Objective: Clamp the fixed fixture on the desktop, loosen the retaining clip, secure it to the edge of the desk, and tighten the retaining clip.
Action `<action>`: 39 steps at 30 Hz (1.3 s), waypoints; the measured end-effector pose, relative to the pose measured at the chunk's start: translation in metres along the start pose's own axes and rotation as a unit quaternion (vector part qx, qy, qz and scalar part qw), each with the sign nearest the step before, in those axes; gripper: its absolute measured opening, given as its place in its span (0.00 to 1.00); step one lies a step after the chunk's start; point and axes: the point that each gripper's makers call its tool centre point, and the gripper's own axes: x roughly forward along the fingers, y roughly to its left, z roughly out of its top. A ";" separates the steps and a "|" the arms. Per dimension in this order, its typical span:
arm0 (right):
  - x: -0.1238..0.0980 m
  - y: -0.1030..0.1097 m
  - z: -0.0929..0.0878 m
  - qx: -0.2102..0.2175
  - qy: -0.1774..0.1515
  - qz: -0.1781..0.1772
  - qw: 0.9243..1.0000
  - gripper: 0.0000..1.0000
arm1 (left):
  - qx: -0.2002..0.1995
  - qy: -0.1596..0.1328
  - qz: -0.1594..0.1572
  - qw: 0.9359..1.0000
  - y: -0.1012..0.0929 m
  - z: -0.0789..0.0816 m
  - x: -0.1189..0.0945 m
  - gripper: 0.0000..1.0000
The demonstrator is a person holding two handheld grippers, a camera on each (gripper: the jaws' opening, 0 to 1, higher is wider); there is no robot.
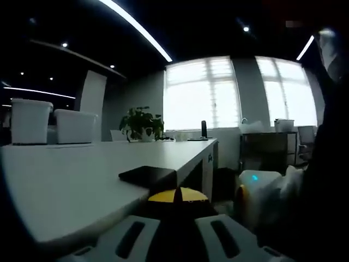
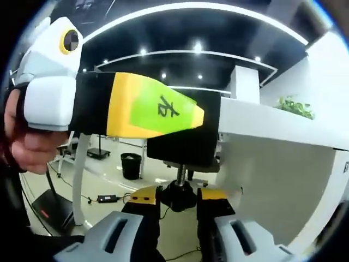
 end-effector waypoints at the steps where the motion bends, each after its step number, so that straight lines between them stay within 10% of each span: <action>1: 0.001 0.001 0.000 0.005 0.000 0.020 1.000 0.22 | 0.000 -0.001 0.001 1.000 0.000 0.000 0.000 0.01; 8: 0.003 0.004 -0.002 -0.034 -0.004 0.163 0.986 0.22 | -0.002 0.003 0.006 1.000 0.001 -0.001 0.000 0.01; 15: 0.005 0.014 -0.002 -0.062 -0.017 0.310 0.949 0.22 | 0.009 0.016 0.014 1.000 0.002 -0.003 0.000 0.01; 19: -0.002 0.016 -0.002 -0.059 -0.022 0.362 0.930 0.22 | 0.003 0.016 0.016 1.000 0.003 -0.003 0.000 0.01; 25: 0.008 0.015 -0.001 -0.072 -0.025 0.380 0.922 0.22 | 0.016 0.027 0.018 0.999 0.003 -0.005 0.000 0.01; 28: 0.007 0.015 -0.002 -0.065 -0.024 0.369 0.927 0.23 | 0.018 0.028 0.016 0.999 0.003 -0.005 0.000 0.01; 34: 0.001 -0.002 0.004 -0.035 -0.009 0.223 0.974 0.39 | 0.009 0.020 0.011 1.000 0.002 -0.004 -0.001 0.01; 39: -0.016 0.001 0.012 -0.018 -0.018 0.114 0.993 0.38 | 0.001 0.005 0.009 1.000 0.003 -0.003 -0.002 0.01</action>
